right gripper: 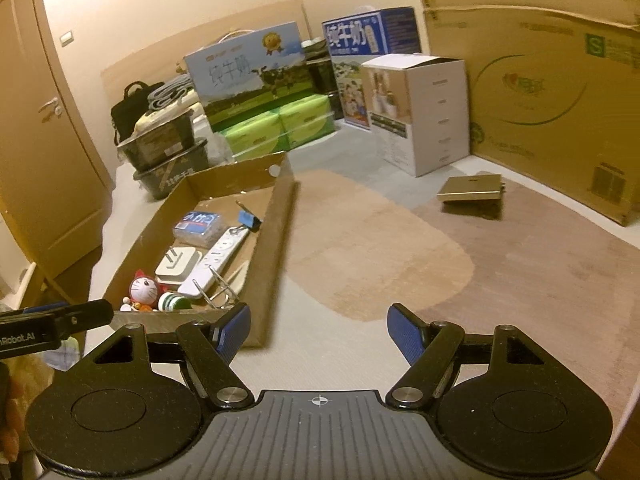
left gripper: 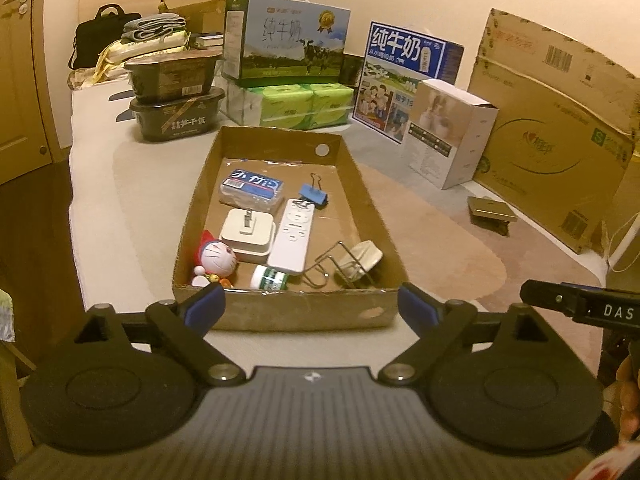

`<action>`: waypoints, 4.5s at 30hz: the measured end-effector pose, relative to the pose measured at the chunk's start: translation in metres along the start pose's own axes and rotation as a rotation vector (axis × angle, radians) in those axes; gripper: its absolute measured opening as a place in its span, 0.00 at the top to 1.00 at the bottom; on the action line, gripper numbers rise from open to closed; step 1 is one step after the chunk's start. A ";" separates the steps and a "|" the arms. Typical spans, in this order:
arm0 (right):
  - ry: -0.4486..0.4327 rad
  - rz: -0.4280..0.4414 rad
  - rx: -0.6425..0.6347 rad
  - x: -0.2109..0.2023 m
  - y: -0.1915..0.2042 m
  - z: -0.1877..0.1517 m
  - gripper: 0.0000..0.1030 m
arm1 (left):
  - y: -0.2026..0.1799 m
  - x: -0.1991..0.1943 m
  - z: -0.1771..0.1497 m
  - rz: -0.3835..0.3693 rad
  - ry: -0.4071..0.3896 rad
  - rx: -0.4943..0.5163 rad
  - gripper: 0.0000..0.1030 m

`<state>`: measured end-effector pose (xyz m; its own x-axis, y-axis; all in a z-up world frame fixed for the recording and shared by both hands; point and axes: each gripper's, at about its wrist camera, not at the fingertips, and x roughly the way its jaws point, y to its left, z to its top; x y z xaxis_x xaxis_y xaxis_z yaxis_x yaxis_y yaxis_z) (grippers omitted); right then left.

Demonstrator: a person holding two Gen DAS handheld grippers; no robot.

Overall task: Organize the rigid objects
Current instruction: 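Move both open tools over the carpet toward the gold TP-LINK device, then grasp the gold TP-LINK device with the left tool while the right tool approaches the leopard-print claw clip, then grasp the leopard-print claw clip with the right tool while the left tool lifts the device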

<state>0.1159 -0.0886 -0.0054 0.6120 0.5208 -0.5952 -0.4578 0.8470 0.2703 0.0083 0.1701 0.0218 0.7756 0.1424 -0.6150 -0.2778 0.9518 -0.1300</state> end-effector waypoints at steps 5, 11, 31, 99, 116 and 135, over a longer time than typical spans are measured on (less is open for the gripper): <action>-0.016 -0.026 0.002 -0.016 -0.010 -0.003 0.27 | -0.012 -0.006 -0.003 -0.021 -0.004 0.002 0.06; -0.034 -0.064 0.024 -0.033 -0.030 -0.007 0.27 | -0.032 -0.007 -0.002 -0.073 -0.013 0.013 0.04; -0.095 -0.186 0.115 -0.066 -0.102 -0.002 0.27 | -0.119 0.017 0.020 -0.210 -0.010 0.115 0.03; -0.032 -0.169 0.058 0.130 -0.270 0.061 0.27 | -0.288 0.340 0.082 -0.351 0.178 0.289 0.17; -0.015 -0.064 -0.114 0.181 -0.218 0.080 0.27 | -0.214 0.290 0.080 -0.207 0.138 0.223 0.17; -0.026 -0.110 -0.160 0.182 -0.218 0.078 0.69 | -0.221 0.309 0.055 -0.188 0.182 0.251 0.10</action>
<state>0.3771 -0.1702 -0.1138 0.6794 0.4299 -0.5946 -0.4822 0.8724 0.0798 0.3409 0.0191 -0.0966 0.6800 -0.0707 -0.7298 0.0252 0.9970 -0.0732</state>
